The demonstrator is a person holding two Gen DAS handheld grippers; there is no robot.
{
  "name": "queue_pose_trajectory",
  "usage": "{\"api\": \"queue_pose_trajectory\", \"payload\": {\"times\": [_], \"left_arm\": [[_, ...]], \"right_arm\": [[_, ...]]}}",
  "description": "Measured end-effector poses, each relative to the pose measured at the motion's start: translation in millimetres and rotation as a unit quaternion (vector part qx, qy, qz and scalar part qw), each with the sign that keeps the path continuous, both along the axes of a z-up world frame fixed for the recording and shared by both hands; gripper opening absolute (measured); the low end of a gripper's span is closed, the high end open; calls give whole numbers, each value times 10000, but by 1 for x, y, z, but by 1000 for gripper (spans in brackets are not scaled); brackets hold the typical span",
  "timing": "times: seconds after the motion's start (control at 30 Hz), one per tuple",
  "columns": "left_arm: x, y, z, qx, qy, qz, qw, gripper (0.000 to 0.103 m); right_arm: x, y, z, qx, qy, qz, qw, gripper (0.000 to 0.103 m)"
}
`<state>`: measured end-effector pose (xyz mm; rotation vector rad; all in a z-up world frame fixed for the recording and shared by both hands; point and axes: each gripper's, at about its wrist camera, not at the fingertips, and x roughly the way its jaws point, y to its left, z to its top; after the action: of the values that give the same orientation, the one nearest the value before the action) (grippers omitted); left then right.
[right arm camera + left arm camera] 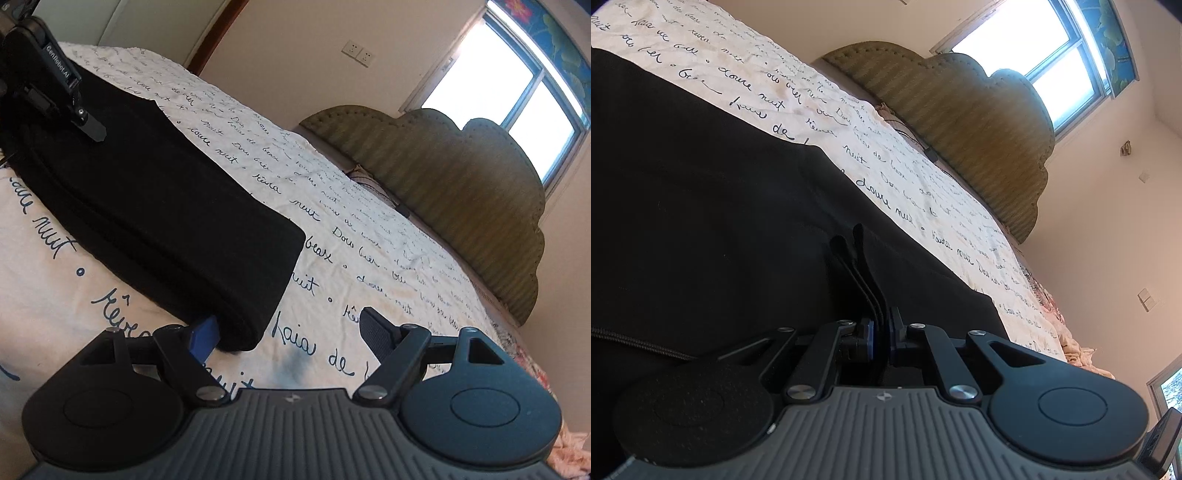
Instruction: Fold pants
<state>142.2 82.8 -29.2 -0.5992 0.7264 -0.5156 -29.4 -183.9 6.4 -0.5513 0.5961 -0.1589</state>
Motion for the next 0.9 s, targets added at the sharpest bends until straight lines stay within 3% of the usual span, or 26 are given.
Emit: {"api": "queue_pose_trajectory", "payload": {"times": [0.2, 0.3, 0.47, 0.57, 0.7, 0.8, 0.9], "left_arm": [[1, 0, -1, -13, 4, -8, 10000, 16], [1, 0, -1, -27, 11, -8, 10000, 16], [1, 0, -1, -31, 12, -9, 10000, 16], [0, 0, -1, -31, 11, -9, 10000, 16], [1, 0, -1, -34, 10, -10, 10000, 17], [1, 0, -1, -59, 19, -16, 10000, 17], [1, -1, -2, -66, 19, -17, 10000, 17]], "right_arm": [[-14, -25, 24, 568, -177, -211, 9980, 83], [-14, -21, 22, 551, -89, -254, 9981, 84], [-11, 7, 12, 348, 92, 138, 9993, 84], [-4, 4, 9, 185, 56, -29, 9998, 84], [-3, -16, 15, 497, -2, -328, 9982, 84], [-4, -1, 7, 272, 135, -98, 9995, 84], [4, 8, 2, 388, 214, 51, 9990, 83]]}}
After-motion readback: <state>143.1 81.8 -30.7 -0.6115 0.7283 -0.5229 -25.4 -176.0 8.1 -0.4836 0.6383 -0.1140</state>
